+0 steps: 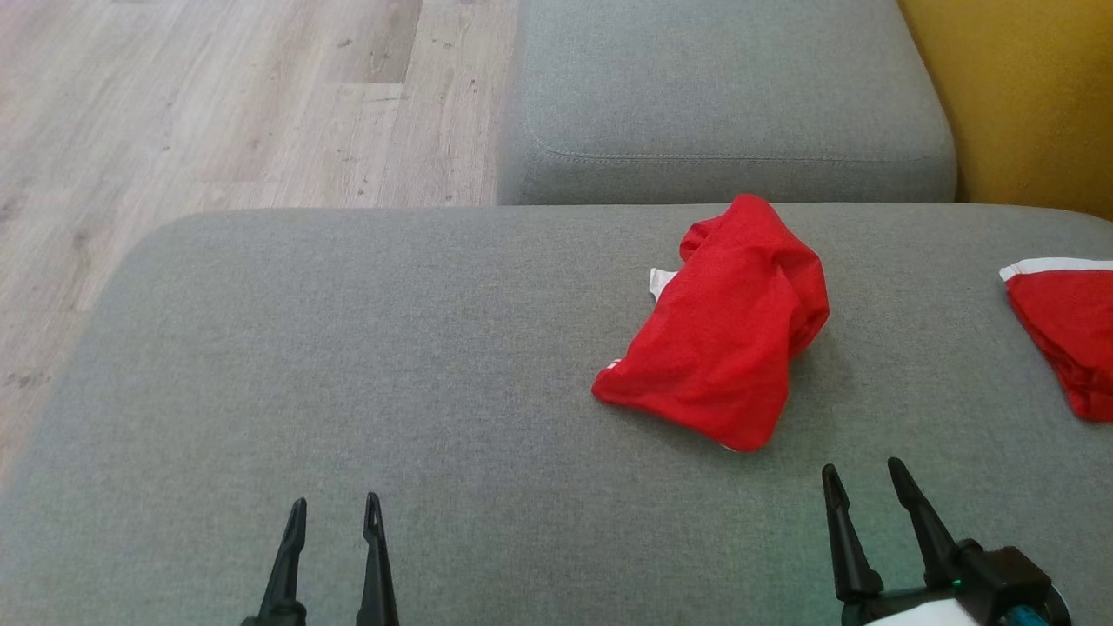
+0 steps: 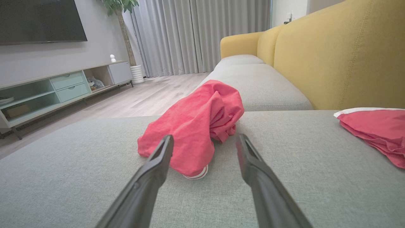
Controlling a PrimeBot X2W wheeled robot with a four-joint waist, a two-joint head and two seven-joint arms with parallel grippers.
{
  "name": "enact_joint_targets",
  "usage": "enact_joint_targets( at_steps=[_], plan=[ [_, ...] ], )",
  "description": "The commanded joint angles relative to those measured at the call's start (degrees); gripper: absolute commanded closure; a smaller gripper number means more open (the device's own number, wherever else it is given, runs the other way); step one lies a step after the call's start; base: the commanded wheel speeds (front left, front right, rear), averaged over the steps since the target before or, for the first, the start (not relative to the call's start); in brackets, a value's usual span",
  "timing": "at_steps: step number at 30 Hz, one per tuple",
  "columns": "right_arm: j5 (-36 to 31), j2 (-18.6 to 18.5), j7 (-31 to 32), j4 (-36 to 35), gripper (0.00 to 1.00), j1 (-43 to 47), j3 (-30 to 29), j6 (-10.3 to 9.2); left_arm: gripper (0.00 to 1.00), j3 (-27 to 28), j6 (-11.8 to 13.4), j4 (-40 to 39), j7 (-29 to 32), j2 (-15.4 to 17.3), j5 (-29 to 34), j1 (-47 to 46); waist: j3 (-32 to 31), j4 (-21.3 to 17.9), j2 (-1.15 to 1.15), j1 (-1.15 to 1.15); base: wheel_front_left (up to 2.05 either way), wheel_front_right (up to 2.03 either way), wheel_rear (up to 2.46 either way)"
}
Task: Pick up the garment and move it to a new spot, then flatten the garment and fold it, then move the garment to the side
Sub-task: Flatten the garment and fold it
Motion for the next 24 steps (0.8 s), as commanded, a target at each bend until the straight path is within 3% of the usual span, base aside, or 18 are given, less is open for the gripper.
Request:
enact_joint_targets(
  at_steps=[1,24],
  plan=[
    [0.51,-0.32,-0.23,-1.49,0.0,-1.84,1.33,0.39,0.0,1.73,0.27,-1.42,-0.3,-0.45,-0.2,-2.47,0.06,0.01,0.0,0.01,0.0,0.0,0.0],
    [0.62,-0.31,-0.23,-1.13,0.0,-2.13,1.61,0.39,0.0,1.63,-0.16,-0.03,-0.3,-0.45,-1.17,-2.59,0.29,-0.59,0.0,0.01,0.0,0.0,0.0]
  ],
)
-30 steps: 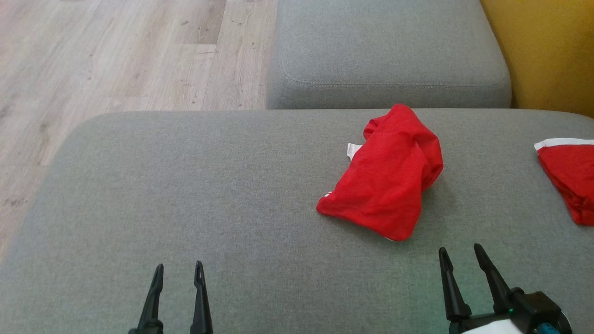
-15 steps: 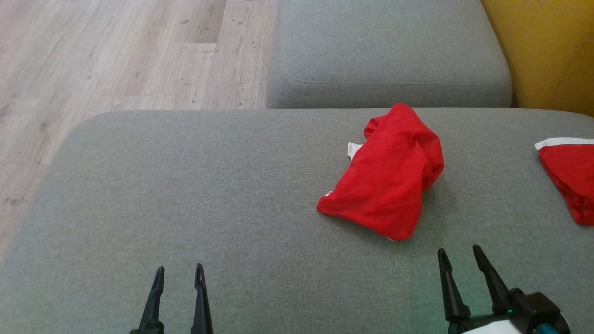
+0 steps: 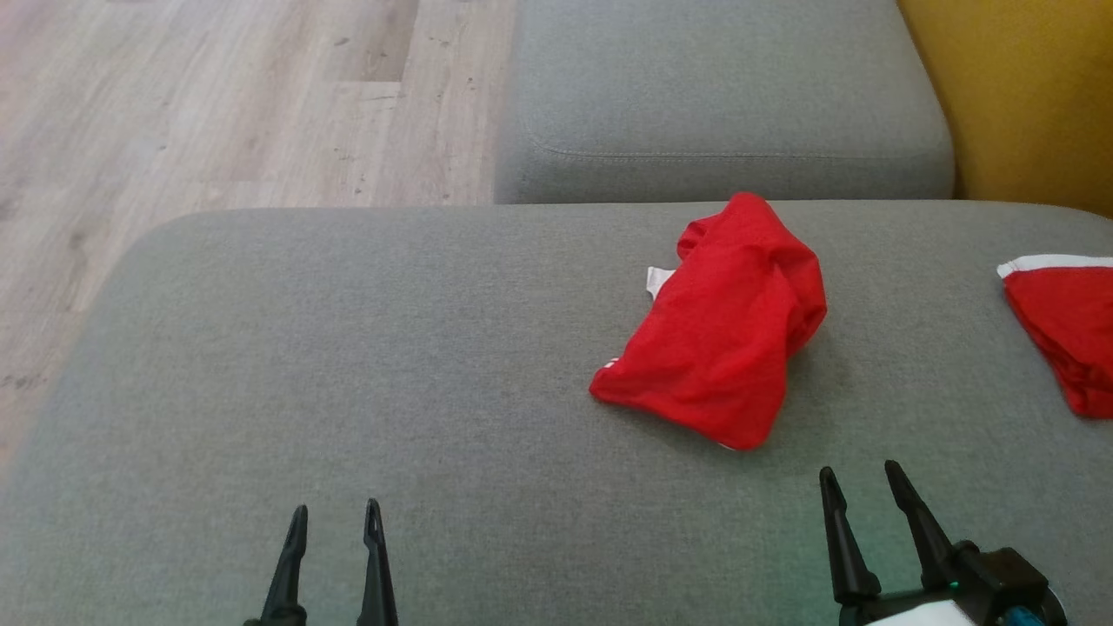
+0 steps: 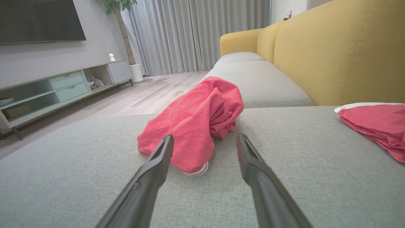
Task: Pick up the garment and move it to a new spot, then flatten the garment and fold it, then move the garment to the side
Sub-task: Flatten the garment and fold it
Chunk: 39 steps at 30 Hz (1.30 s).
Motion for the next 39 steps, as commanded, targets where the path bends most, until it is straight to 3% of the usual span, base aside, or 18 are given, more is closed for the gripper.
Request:
enact_joint_targets(
  at_steps=[1,6,15,24,31,39],
  plan=[
    [0.2,-0.33,-0.23,-1.79,0.0,-2.21,1.35,0.39,0.0,1.45,-0.28,-0.99,-0.3,-0.45,-0.84,-2.54,0.23,-0.71,0.0,0.0,0.0,0.0,0.0],
    [-0.33,-0.33,-0.23,-2.79,0.0,-3.27,3.08,0.39,0.0,-2.55,-3.22,4.9,-0.3,-0.45,-1.84,-4.11,1.58,-4.43,0.0,0.0,0.0,0.0,0.0],
    [-2.13,-0.32,-0.23,-6.54,0.0,-6.46,6.33,0.39,0.0,-17.3,-9.03,20.94,-0.3,-0.46,-7.61,-15.35,6.25,-17.39,0.0,0.0,0.0,0.0,0.0],
    [-1.09,-0.33,-0.23,-8.71,0.0,-10.06,5.48,0.39,0.0,-27.26,-8.91,33.11,0.0,-0.46,-17.79,-32.36,16.06,-27.03,0.0,0.0,0.0,0.0,0.0],
    [0.99,-0.33,-0.23,-9.11,0.0,-12.49,5.73,0.39,0.0,-31.47,-8.79,38.32,3.25,-0.46,-27.82,-41.52,21.26,-29.74,0.0,0.0,0.0,0.0,0.0],
    [2.59,-0.33,-0.23,-8.95,0.0,-14.28,6.29,0.39,0.0,-38.0,-8.29,39.22,0.73,-0.46,-33.56,-48.78,23.51,-30.27,0.0,0.0,0.0,0.0,0.0]
  ],
)
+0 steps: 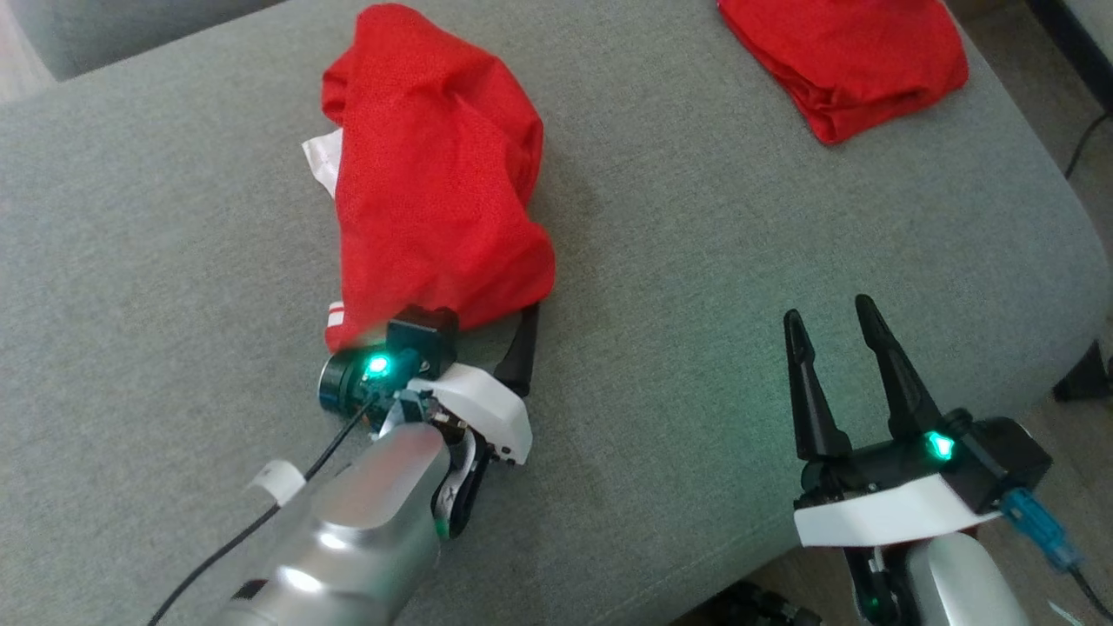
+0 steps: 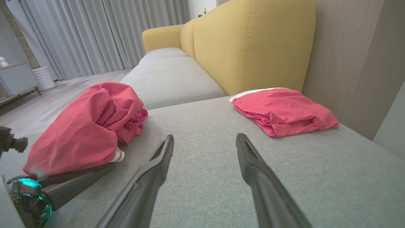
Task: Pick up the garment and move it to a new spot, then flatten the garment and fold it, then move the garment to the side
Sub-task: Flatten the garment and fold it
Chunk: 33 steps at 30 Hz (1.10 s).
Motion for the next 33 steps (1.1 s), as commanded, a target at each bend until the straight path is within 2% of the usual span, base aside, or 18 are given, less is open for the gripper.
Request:
enact_joint_targets(
  at_steps=[1,2,5,9,16,21,23,25,28,31,33],
  plan=[
    [0.62,-0.31,-0.23,-1.72,0.0,-1.66,1.38,0.39,0.0,-0.33,-0.59,-0.07,-0.16,-0.23,-0.89,0.23,0.3,-0.13,0.0,-0.01,0.0,0.0,0.0],
    [0.68,-0.31,-0.23,-1.67,0.0,-1.84,1.4,0.39,0.0,-0.95,-0.38,-0.15,-0.43,-0.23,-0.83,-0.37,0.33,-0.06,0.0,-0.01,0.0,0.0,0.0],
    [0.72,-0.31,-0.23,-1.6,0.0,-2.3,1.42,0.39,1.0,-1.32,0.8,-1.18,-0.8,-0.23,0.0,-1.87,0.35,0.24,0.0,-0.01,0.0,0.0,0.0],
    [0.68,-0.31,-0.23,-1.68,0.0,-2.53,1.36,0.39,1.0,1.69,2.22,-6.2,-0.85,-0.23,5.89,-2.54,0.16,0.93,0.0,-0.01,0.0,0.0,0.0],
    [0.65,-0.31,-0.23,-1.03,0.0,-1.99,1.44,0.39,1.0,7.65,1.02,-19.48,-0.86,-0.23,17.14,-1.74,-2.03,2.34,0.0,-0.01,0.0,0.0,0.0],
    [0.56,-0.31,-0.23,-0.96,0.0,-1.5,1.39,0.39,1.0,13.85,2.85,-25.14,-0.87,-0.23,22.16,-0.38,-3.9,3.07,0.0,-0.01,0.0,0.0,0.0],
    [0.49,-0.31,-0.23,-1.05,0.0,-1.17,0.92,0.39,1.0,16.79,2.87,-26.96,-0.87,-0.23,23.02,0.72,-4.34,3.68,0.0,-0.01,0.0,0.0,0.0],
    [0.27,-0.31,-0.23,-1.08,0.0,-0.68,0.39,0.39,1.0,19.12,1.99,-29.34,-0.87,-0.23,23.33,1.49,-4.96,4.59,0.0,-0.01,0.0,0.0,0.0],
    [-0.4,-0.31,-0.23,-0.68,0.0,0.05,0.13,0.39,1.0,20.69,-0.74,-32.52,-0.87,-0.23,21.76,1.09,-6.38,6.08,0.0,-0.01,0.0,0.0,0.0],
    [-1.01,-0.31,-0.23,-0.41,0.0,0.39,0.61,0.39,1.0,20.14,-3.91,-32.22,-0.87,-0.23,19.64,-2.84,-8.16,7.06,0.0,-0.01,0.0,0.0,0.0],
    [-1.21,-0.31,-0.23,-0.37,0.0,0.43,0.87,0.39,1.0,19.59,-4.78,-31.46,-0.87,-0.23,19.6,-5.12,-8.74,7.22,0.0,-0.01,0.0,0.0,0.0]
  ],
)
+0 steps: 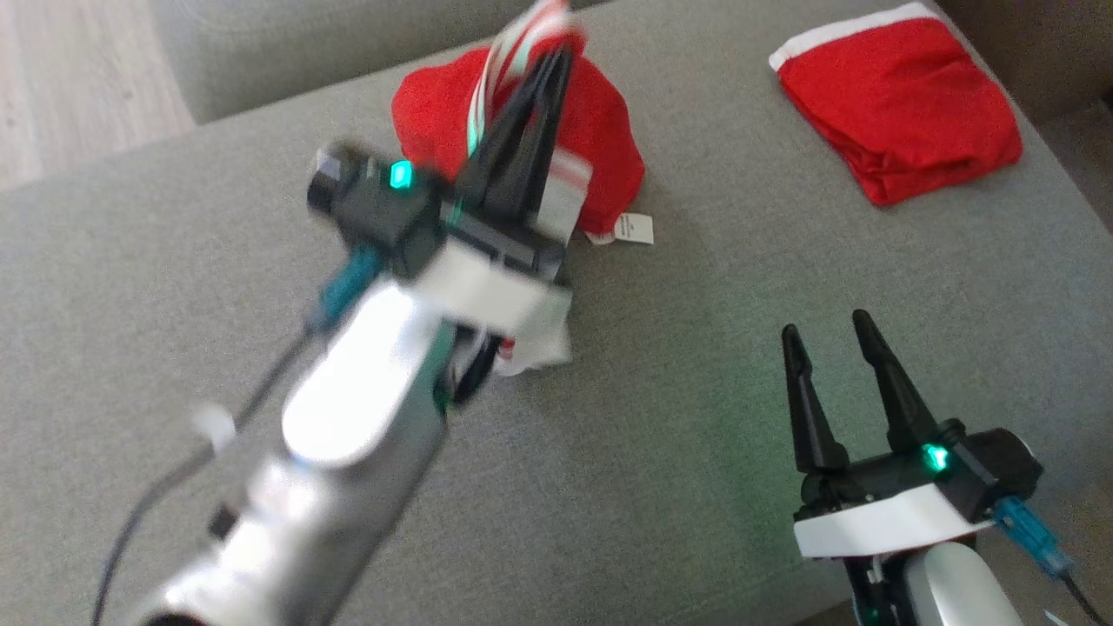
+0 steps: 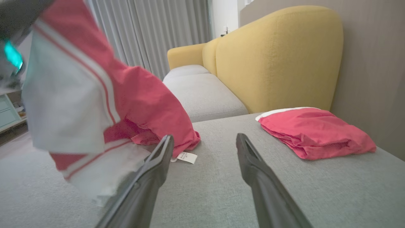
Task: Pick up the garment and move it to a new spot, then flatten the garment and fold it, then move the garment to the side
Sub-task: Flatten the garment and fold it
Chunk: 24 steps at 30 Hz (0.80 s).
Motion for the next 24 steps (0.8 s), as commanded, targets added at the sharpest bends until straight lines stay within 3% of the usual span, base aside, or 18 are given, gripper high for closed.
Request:
enact_joint_targets(
  at_steps=[1,5,7,13,18,21,24],
  plan=[
    [-0.63,-0.31,-0.23,-1.48,0.0,-0.44,1.67,0.39,1.0,1.11,-1.06,-1.19,-0.29,0.04,-0.03,-7.39,-1.82,0.84,0.0,0.01,0.0,0.0,0.0],
    [-0.29,-0.31,-0.23,-1.87,0.0,-0.63,2.62,0.39,1.0,-0.74,-3.14,4.49,-0.29,0.04,-3.16,-19.0,-2.92,0.13,0.0,0.01,0.0,0.0,0.0],
    [0.28,-0.31,-0.23,-2.01,0.0,-0.74,3.64,0.39,1.0,-2.69,-3.91,12.51,-0.29,0.04,-4.0,-29.83,-3.07,-0.58,0.0,0.01,0.0,0.0,0.0],
    [1.1,-0.31,-0.23,-2.49,0.0,-0.29,3.87,0.39,1.0,-0.52,-2.55,20.58,-0.29,0.04,-9.49,-44.38,-2.52,-0.03,0.0,0.01,0.0,0.0,0.0],
    [0.74,-0.31,-0.23,-2.71,0.0,0.68,2.16,0.39,1.0,0.51,-1.82,25.8,-0.29,0.04,-11.37,-43.52,-3.31,2.62,0.0,0.01,0.0,0.0,0.0],
    [0.2,-0.31,-0.23,-2.64,0.0,1.24,1.86,0.39,1.0,-0.89,-2.67,27.12,-0.29,0.06,-11.51,-37.36,-3.19,4.6,0.0,0.01,0.0,0.0,0.0],
    [-0.24,-0.31,-0.23,-2.77,0.0,0.88,1.97,0.39,1.0,-2.9,-2.37,24.38,-0.29,0.56,-7.38,-30.36,-1.77,6.18,0.0,0.01,0.0,0.0,0.0]
  ],
)
